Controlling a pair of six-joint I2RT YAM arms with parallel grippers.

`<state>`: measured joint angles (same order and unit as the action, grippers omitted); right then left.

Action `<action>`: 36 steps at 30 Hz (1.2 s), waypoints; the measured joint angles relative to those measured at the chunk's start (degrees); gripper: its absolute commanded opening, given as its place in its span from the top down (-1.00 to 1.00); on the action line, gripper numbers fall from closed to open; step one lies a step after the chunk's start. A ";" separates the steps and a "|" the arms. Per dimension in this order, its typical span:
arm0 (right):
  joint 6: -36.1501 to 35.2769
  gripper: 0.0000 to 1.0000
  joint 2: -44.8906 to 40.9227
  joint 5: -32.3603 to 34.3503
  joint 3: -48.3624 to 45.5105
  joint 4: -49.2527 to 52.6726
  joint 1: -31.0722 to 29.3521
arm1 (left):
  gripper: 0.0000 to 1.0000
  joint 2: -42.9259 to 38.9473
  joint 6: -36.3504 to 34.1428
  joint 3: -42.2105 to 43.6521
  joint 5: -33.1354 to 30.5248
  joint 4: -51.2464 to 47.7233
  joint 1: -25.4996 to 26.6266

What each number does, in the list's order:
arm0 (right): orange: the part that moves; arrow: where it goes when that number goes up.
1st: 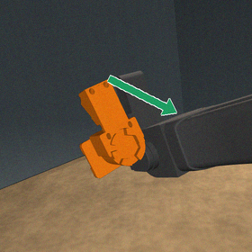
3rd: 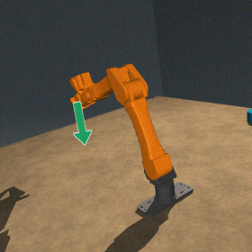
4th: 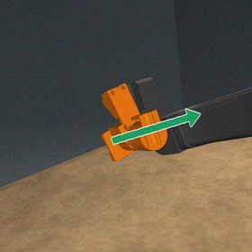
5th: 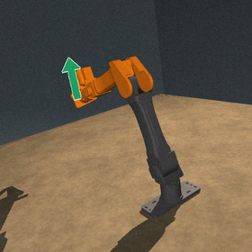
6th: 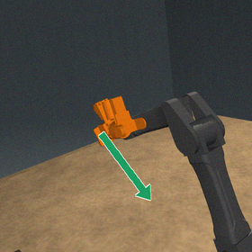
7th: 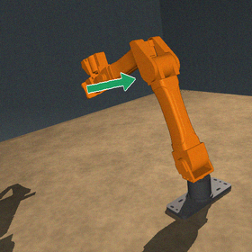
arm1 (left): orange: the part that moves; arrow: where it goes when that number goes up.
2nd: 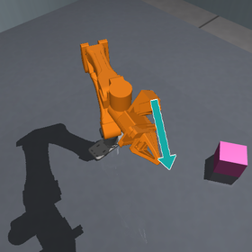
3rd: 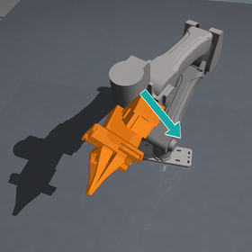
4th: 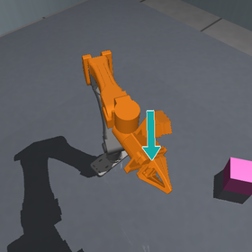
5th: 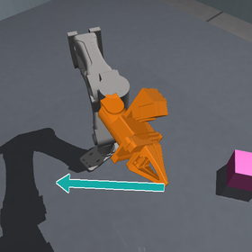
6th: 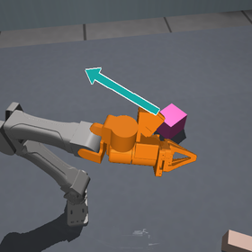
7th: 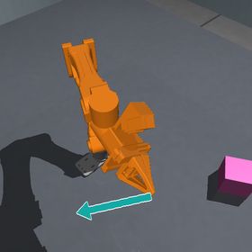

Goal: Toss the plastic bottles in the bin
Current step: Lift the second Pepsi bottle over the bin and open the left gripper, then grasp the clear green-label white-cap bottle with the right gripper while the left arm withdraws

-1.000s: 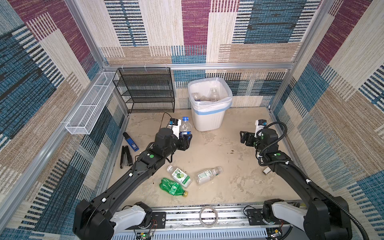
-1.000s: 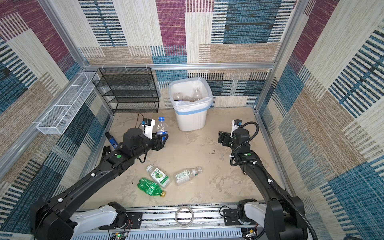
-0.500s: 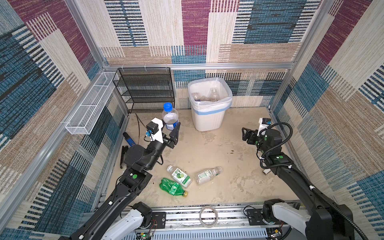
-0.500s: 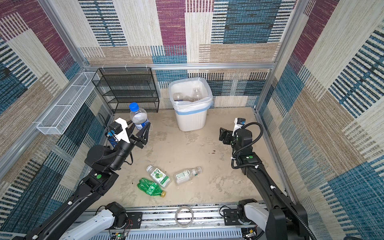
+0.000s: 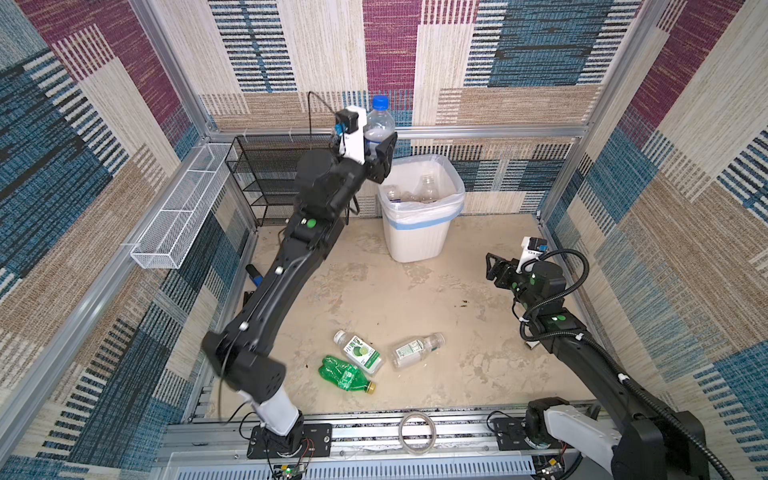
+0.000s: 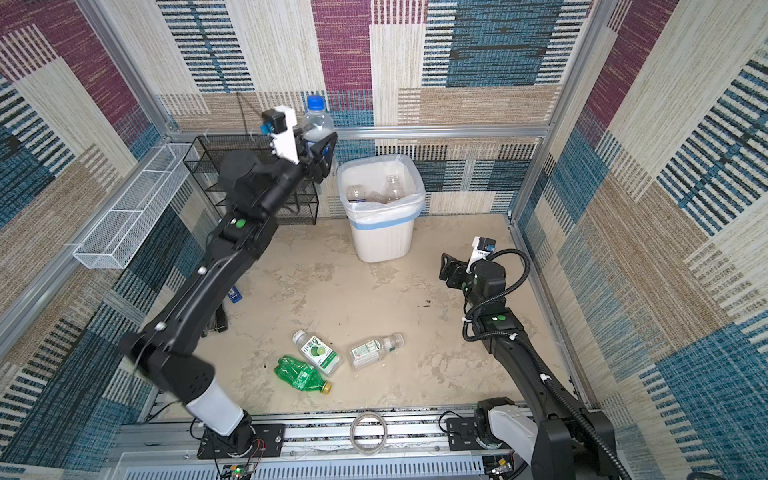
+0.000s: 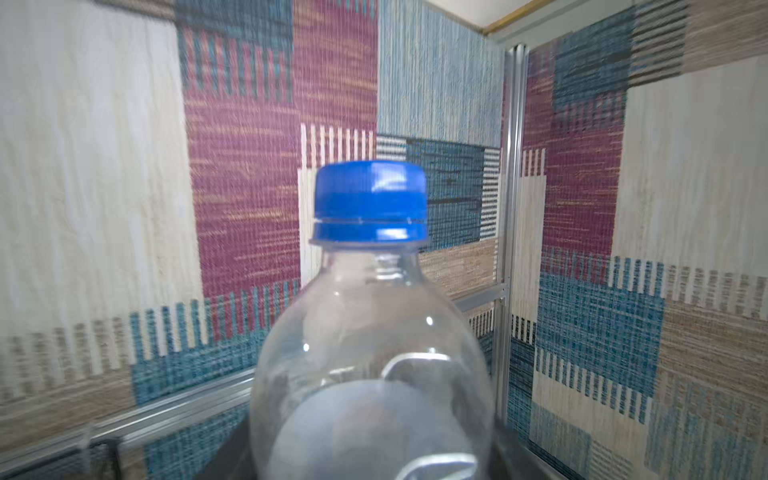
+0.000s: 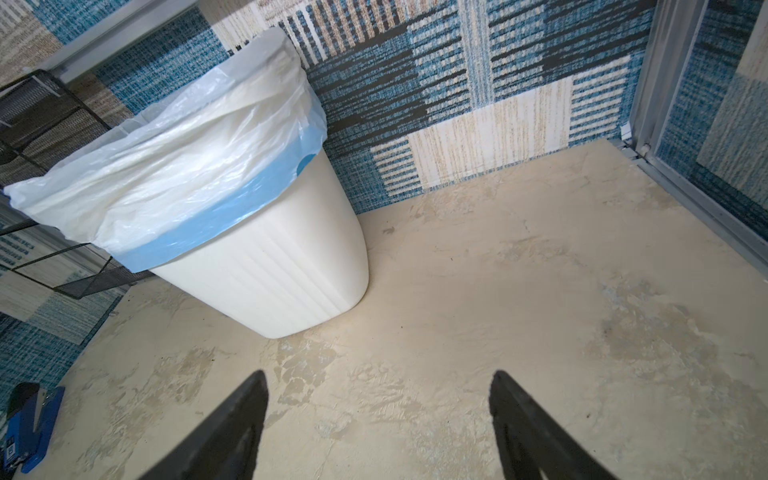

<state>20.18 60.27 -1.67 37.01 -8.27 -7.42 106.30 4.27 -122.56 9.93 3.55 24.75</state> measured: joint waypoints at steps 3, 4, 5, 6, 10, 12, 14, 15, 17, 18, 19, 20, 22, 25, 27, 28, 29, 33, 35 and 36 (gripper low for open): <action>0.79 -0.67 -1.55 -1.36 -1.66 0.04 0.00 | -0.98 20.11 4.59 -24.59 4.04 -16.94 -1.42; 0.96 -0.67 -2.34 -1.73 -2.27 0.11 0.00 | -0.98 25.59 5.88 -31.52 4.66 -22.16 -1.51; 1.03 -0.67 -3.08 -1.97 -2.78 0.22 0.00 | -0.98 30.40 7.45 -38.07 5.55 -26.29 -1.51; 1.18 -0.67 -3.65 -2.34 -3.13 0.22 0.00 | -0.98 34.32 7.82 -43.28 5.95 -28.33 -1.53; 1.18 -0.66 -5.27 -2.86 -3.72 0.81 0.00 | -0.98 30.93 10.45 -28.92 7.96 -23.45 -1.75; 1.18 -0.65 -5.60 -2.91 -3.72 0.85 0.00 | -0.98 24.20 10.32 -15.19 7.08 -17.88 -1.97; 1.16 -0.64 -5.53 -3.15 -3.69 0.85 0.00 | -0.98 18.95 10.54 -9.73 6.93 -17.44 -2.14; 1.16 -0.64 -5.31 -3.30 -3.65 0.87 0.00 | -0.98 16.20 10.51 -8.55 6.93 -16.70 -2.21; 1.16 -0.62 -4.33 -3.80 -3.21 0.92 0.00 | -0.98 10.49 10.27 -7.13 7.06 -15.32 -2.12; 1.14 -0.61 -3.85 -4.07 -2.93 1.14 0.00 | -0.98 6.14 10.01 -5.66 7.26 -14.29 -2.08; 1.14 -0.61 -3.43 -4.35 -2.64 1.29 0.00 | -0.98 2.86 9.81 -4.48 7.54 -13.73 -2.08; 1.14 -0.61 -2.95 -4.42 -2.32 1.68 0.00 | -0.98 -0.66 9.42 -2.97 8.39 -11.63 -2.05; 0.59 -0.60 -1.95 -4.92 -1.38 2.75 0.00 | -1.00 -5.95 8.74 0.07 8.70 -7.06 -2.01; -1.03 -0.59 -0.09 -6.25 1.53 6.62 -0.20 | -0.95 -11.63 6.75 7.02 8.66 -4.44 -2.10; -2.56 -0.59 1.16 -6.27 4.26 10.62 -1.16 | -0.94 -14.58 5.16 12.96 8.17 -7.69 -2.12; -3.10 -0.59 1.44 -6.27 5.25 12.55 -1.92 | -0.92 -16.17 4.35 15.91 7.63 -9.68 -2.12; -3.58 -0.60 1.55 -6.16 6.12 14.67 -3.02 | -0.92 -18.10 3.65 18.80 6.54 -11.43 -2.12; -1.07 -0.59 0.22 -4.28 6.93 23.08 -11.15 | -0.90 -28.85 1.49 31.54 1.36 -16.61 -2.45; 2.93 -0.58 -0.61 -3.69 6.29 25.99 -17.07 | -0.91 -34.14 0.74 38.86 -1.01 -18.16 -2.71; 5.46 -0.58 -0.79 -3.72 5.73 27.26 -20.28 | -0.91 -36.52 0.24 42.51 -2.23 -19.43 -3.02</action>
<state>25.65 59.48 -5.39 42.74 18.98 -27.70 69.78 4.51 -80.05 7.70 -15.88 21.74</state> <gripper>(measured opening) 0.790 0.950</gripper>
